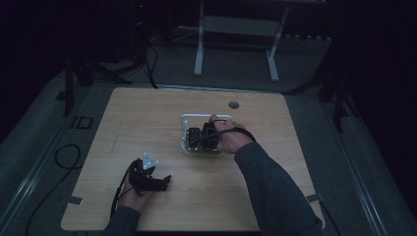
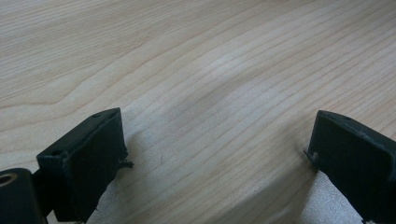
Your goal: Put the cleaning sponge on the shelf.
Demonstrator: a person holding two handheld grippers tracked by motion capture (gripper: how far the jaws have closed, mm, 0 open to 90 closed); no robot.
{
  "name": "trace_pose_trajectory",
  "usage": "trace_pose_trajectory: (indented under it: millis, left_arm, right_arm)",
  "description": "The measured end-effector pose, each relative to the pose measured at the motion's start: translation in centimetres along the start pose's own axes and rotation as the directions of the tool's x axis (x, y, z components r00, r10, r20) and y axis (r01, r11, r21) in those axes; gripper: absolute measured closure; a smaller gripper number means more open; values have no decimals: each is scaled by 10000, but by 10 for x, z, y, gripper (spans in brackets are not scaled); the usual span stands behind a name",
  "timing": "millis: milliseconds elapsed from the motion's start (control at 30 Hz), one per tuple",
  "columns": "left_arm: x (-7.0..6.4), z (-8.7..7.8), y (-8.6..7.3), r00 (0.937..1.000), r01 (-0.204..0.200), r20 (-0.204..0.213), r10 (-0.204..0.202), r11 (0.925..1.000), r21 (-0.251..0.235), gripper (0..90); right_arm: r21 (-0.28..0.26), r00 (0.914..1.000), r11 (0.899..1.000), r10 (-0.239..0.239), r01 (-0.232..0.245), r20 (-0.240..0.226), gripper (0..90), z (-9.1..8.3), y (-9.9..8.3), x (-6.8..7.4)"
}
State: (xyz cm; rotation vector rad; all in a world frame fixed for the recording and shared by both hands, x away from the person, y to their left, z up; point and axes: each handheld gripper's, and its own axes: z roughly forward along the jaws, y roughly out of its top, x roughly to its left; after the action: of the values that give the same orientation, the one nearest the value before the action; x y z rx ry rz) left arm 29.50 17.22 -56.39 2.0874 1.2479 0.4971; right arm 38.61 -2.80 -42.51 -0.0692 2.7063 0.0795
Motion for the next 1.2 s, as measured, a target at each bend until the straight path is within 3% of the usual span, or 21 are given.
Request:
trace_pose_trajectory:
  millis: [1200]
  left_arm:
    - [0, 0, 0, 10000, 6, 8, -6, 10000, -22, 41]
  right_arm:
    - [453, 10000, 9990, -52, 52, 9, 719, 28, 5, -2]
